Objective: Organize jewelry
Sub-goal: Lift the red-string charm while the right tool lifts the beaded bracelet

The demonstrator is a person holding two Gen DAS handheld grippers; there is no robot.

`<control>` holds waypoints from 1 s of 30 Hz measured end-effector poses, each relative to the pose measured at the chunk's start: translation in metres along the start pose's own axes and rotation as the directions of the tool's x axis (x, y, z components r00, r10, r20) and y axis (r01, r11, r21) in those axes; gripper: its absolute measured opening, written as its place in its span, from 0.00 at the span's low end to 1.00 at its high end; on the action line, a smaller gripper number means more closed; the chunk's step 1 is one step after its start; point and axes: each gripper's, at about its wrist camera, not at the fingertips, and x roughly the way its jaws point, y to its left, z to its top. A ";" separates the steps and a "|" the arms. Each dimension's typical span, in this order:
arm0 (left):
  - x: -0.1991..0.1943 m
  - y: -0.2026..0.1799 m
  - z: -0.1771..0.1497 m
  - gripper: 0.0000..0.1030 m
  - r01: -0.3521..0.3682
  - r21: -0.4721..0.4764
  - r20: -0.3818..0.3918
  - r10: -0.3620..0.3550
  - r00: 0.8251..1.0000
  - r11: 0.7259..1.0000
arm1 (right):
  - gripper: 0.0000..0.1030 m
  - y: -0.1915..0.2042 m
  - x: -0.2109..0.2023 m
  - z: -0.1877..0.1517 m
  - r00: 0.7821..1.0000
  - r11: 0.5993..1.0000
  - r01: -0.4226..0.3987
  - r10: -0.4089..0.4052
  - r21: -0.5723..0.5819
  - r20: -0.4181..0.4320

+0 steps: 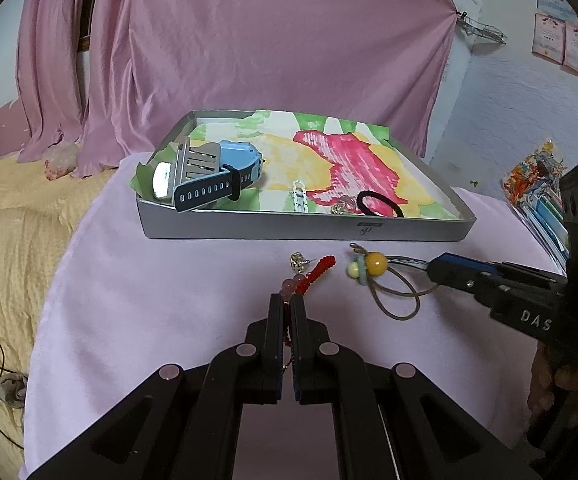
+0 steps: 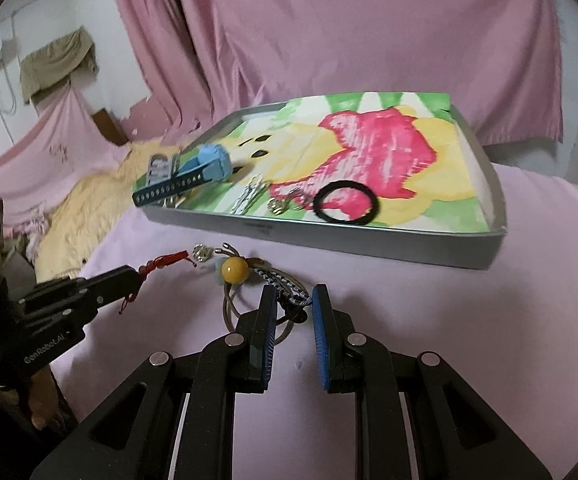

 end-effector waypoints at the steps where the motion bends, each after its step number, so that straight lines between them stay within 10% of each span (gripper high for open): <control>1: 0.000 0.000 0.001 0.03 0.002 0.000 0.000 -0.002 1.000 1.000 | 0.15 -0.002 -0.001 -0.001 1.000 1.000 -0.008 0.008 0.011 0.002; 30: 0.007 0.002 -0.004 0.03 0.006 -0.013 -0.022 -0.006 1.000 1.000 | 0.13 0.035 0.030 0.003 0.992 0.967 0.040 -0.070 -0.252 -0.109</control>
